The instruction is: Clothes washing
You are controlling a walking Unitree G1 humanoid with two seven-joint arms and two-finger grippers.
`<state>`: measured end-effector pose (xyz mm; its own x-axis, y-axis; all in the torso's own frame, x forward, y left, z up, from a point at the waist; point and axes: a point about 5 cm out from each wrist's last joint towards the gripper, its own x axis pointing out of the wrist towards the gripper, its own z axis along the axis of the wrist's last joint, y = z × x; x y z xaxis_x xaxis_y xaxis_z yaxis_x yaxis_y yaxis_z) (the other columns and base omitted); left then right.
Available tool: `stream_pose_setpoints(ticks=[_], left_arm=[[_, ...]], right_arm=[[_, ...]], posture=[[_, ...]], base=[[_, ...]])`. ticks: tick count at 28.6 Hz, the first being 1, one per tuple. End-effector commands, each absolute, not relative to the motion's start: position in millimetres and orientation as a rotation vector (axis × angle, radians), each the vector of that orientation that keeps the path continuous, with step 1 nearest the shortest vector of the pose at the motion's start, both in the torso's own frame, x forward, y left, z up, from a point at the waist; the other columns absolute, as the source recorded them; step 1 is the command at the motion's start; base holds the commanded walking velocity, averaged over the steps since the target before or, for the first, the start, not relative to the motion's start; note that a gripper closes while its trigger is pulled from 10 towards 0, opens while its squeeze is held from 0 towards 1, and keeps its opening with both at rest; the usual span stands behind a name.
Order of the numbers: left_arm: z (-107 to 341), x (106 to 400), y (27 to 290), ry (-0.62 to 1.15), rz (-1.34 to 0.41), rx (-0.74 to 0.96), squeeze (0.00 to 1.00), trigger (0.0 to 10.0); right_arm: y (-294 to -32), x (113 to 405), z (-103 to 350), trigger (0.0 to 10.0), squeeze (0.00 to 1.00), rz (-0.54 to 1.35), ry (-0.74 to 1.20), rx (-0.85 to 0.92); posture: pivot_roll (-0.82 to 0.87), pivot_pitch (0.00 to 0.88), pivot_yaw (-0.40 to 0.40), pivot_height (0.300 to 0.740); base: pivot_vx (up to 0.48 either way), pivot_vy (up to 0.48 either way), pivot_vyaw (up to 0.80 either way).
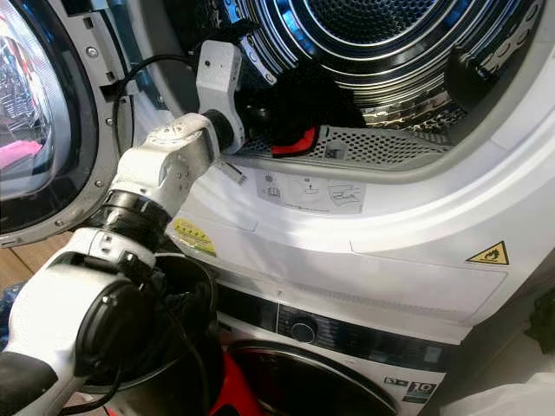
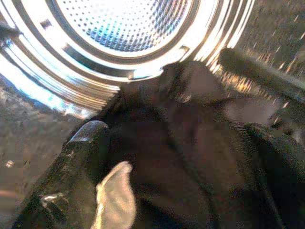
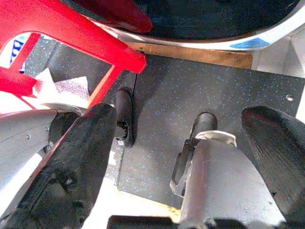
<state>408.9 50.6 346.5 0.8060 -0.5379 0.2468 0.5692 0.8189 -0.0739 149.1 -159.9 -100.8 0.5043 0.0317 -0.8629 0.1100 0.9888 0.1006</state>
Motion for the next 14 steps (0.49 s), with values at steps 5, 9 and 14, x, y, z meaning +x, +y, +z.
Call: stream_pose_setpoints(ticks=[5, 9, 14], left_arm=[[367, 410, 52, -0.299, -0.645, -0.115, 0.0, 10.0], [373, 408, 49, -0.333, -0.697, -0.085, 0.0, 10.0], [377, 407, 46, -0.369, -0.699, -0.044, 0.0, 10.0]], right_arm=[[-159, 144, -103, 10.0, 0.0, -0.065, 1.056, 0.154], [-161, 143, -103, 10.0, 0.0, -0.082, 1.055, 0.138], [-167, 143, -102, 10.0, 0.0, -0.125, 1.046, 0.122]], posture=[[0.02, 0.0, 0.109, 0.74], [-0.01, 0.0, 0.116, 0.74], [-0.02, 0.0, 0.12, 0.74]], base=[[0.0, 0.0, 0.0], [0.0, 0.0, 0.0], [0.0, 0.0, 0.0]])
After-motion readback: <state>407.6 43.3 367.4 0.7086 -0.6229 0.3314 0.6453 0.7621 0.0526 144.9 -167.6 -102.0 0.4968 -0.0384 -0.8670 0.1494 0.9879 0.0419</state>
